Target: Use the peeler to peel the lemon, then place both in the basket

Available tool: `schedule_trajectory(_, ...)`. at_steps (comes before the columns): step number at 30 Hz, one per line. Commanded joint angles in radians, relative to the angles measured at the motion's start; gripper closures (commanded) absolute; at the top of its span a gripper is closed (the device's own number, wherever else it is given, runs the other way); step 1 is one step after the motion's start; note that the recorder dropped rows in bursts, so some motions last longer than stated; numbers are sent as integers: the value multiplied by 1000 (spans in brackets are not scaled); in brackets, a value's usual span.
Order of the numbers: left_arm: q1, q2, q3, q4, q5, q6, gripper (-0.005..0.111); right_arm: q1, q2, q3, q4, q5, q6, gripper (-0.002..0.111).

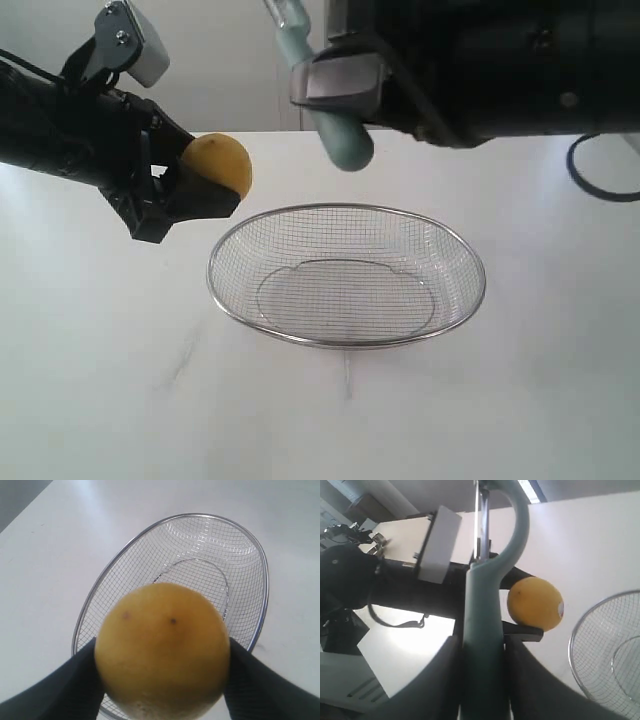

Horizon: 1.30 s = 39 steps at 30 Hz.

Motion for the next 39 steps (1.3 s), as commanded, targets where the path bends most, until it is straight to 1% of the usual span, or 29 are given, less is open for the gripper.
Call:
schedule_trajectory(1, -1, -8, 7, -28, 17, -8, 107, -1, -84, 0, -142, 5, 26, 108)
schedule_trajectory(3, -1, -8, 7, -28, 17, -8, 107, -1, -100, -6, -265, 11, 117, 108)
schedule_trajectory(7, -1, -8, 7, -28, 19, -8, 107, -32, -87, -31, -614, 64, 362, 108)
schedule_trajectory(10, -1, -8, 7, -28, 28, -8, 107, -65, -42, -45, -795, 121, 465, 108)
schedule_trajectory(13, -1, -6, 7, -28, 35, -8, 107, -98, 34, -47, -824, 156, 443, 108)
schedule_trajectory(19, -1, 0, 7, -28, 40, -8, 107, -110, 219, -47, -824, 152, 336, 108)
schedule_trajectory(22, -1, -1, 7, -28, 44, -8, 107, -110, 322, -47, -824, 119, 293, 108)
schedule_trajectory(27, -1, -1, 7, -28, 57, -8, 107, -110, 449, -47, -824, -19, 284, 108)
schedule_trajectory(34, -1, -1, 7, -35, 61, -8, 107, -110, 529, -47, -828, -96, 269, 108)
schedule_trajectory(39, -1, -1, 7, -34, 63, -8, 107, -110, 564, -30, -830, -126, 156, 108)
